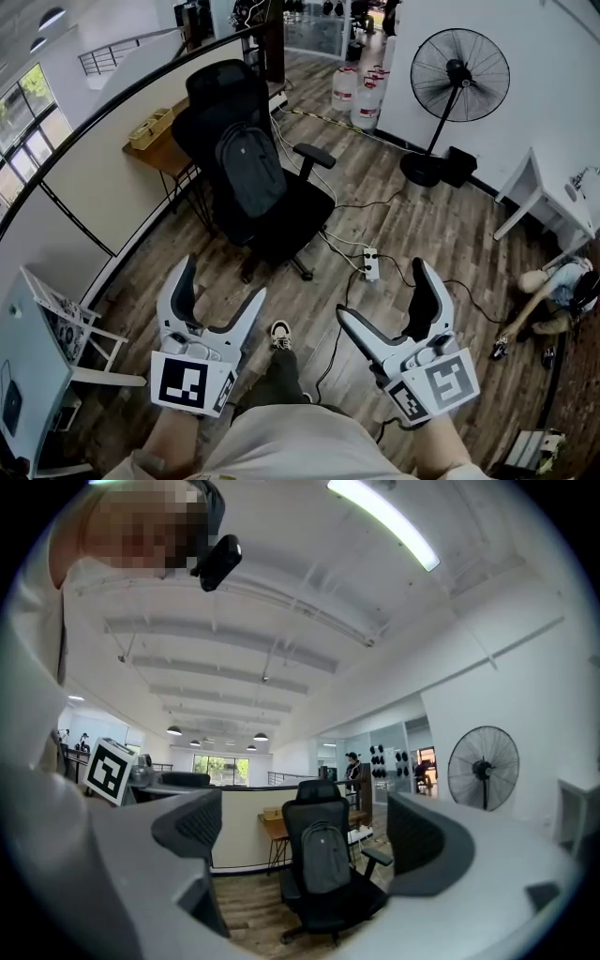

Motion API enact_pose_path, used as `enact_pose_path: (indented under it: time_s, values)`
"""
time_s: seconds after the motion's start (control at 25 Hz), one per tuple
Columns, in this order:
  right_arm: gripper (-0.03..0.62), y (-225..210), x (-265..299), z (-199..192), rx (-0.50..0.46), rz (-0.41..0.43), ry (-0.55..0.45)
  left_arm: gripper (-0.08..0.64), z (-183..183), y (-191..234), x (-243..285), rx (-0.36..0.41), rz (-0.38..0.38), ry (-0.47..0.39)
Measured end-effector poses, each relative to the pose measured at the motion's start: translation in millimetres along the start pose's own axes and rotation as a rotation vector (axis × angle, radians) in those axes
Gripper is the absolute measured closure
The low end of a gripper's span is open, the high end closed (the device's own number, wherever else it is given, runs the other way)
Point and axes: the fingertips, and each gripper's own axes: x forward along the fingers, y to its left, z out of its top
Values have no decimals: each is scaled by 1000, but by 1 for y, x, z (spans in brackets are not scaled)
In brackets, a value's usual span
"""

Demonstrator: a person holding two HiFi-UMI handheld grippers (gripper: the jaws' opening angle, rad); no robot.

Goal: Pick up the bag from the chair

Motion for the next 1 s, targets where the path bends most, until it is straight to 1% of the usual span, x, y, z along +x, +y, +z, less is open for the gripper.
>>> enact_pose_path:
  time_s: [0.16, 0.28, 0.36, 0.56, 0.72, 0.76, 1.0]
  values:
    - [44, -18, 26, -9, -6, -13, 8, 144, -12, 13, 30, -2, 0, 4]
    - [44, -34, 54, -17, 2, -19, 19, 144, -18, 31, 56, -16, 20, -6]
    - [44, -45, 77, -22, 5, -22, 34, 144, -23, 45, 78, -23, 19, 0]
    - [44, -76, 151, -26, 16, -31, 61, 144, -35, 83, 148, -31, -9, 27]
    - [43, -95, 215, -30, 24, -32, 77, 144, -46, 123, 201, -114, -32, 39]
    - [43, -99, 231, -30, 25, -31, 77, 144, -46, 134, 213, -120, -32, 37]
    - [44, -114, 321, -21, 10, -21, 60, 144, -48, 199, 270, -97, -9, 22]
